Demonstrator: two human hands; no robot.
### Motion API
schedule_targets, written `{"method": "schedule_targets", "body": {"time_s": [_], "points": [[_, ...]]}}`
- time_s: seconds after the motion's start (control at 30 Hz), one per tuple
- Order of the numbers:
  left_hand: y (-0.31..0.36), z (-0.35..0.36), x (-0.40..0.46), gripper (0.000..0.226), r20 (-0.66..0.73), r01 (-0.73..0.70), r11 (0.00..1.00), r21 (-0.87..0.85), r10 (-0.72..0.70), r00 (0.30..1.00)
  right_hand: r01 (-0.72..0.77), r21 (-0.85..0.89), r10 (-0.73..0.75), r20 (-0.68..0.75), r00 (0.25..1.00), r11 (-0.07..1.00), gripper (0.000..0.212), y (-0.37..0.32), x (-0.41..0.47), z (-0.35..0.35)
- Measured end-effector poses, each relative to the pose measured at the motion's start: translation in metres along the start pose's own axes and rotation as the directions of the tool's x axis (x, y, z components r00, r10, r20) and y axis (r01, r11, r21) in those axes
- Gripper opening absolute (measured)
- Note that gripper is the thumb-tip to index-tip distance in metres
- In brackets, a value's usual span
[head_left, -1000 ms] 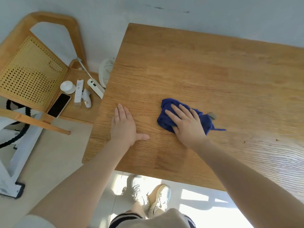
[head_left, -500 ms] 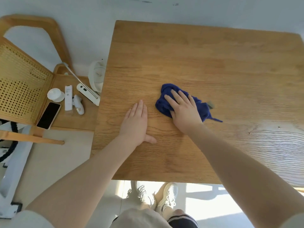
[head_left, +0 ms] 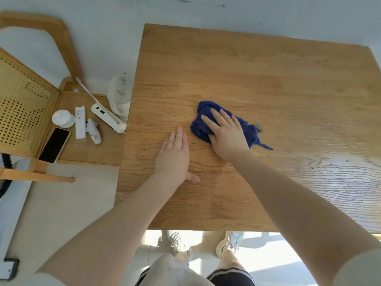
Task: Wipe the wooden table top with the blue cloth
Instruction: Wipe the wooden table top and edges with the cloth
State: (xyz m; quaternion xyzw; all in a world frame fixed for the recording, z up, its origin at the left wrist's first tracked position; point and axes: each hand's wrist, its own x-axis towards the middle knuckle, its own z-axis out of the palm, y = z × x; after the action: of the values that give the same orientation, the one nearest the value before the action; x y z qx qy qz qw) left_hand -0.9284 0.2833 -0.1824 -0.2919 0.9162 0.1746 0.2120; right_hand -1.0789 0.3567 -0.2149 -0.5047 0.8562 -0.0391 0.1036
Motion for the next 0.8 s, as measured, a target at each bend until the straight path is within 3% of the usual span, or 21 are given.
{"method": "schedule_targets", "body": {"time_s": [0.27, 0.57, 0.8], "points": [[0.001, -0.005, -0.003, 0.131, 0.036, 0.001, 0.999, -0.04, 0.0, 0.999, -0.164, 0.009, 0.164, -0.015, 0.986, 0.986, 0.05, 0.057, -0.079, -0.001], [0.028, 0.0, -0.003, 0.12, -0.012, 0.094, 0.967, -0.238, -0.099, 0.995, -0.03, -0.088, 0.034, 0.043, 0.999, 0.996, 0.048, 0.061, 0.017, -0.014], [0.075, -0.002, 0.002, 0.116, -0.023, 0.224, 0.952, -0.208, -0.233, 0.972, 0.228, -0.062, -0.222, 0.099, 0.97, 0.972, 0.052, 0.088, -0.072, -0.005]]}}
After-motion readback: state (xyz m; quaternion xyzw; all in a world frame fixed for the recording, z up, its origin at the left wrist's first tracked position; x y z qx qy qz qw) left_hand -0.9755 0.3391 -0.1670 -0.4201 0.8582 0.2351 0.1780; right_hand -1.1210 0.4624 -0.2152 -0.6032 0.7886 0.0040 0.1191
